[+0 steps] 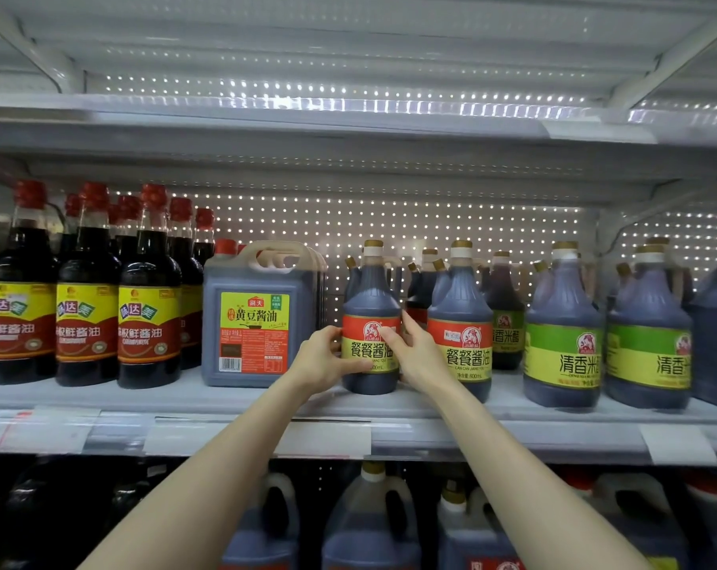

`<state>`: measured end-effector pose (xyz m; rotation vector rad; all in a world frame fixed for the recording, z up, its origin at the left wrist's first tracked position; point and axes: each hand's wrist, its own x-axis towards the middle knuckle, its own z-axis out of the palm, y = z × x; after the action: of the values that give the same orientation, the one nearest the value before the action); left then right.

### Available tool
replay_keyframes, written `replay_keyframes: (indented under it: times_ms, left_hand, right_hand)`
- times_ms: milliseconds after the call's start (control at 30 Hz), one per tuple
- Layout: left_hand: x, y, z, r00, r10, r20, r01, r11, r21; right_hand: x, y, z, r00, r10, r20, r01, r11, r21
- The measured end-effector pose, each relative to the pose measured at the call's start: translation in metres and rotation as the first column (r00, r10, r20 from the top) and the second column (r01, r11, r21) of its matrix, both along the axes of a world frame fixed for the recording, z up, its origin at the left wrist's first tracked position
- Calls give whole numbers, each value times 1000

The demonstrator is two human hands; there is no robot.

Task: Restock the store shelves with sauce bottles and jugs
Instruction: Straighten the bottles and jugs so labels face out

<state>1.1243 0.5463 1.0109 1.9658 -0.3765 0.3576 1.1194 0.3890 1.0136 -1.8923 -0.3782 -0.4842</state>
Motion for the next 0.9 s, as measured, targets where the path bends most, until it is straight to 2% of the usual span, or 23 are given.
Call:
replay_keyframes:
  times_ms: [467, 667, 900]
  left_hand:
    - [2, 0, -3, 1000, -3, -7, 2, 1000, -18]
    - [0, -4, -3, 998, 41, 39, -42, 999, 18]
    - [-2, -5, -4, 995, 58, 75, -60, 998, 26]
  right_hand:
    - [8, 2, -3, 1000, -11, -16, 11, 1000, -22]
    - [7, 0, -2, 999, -25, -38, 23, 998, -60]
    - [6, 0, -2, 999, -3, -39, 2, 1000, -25]
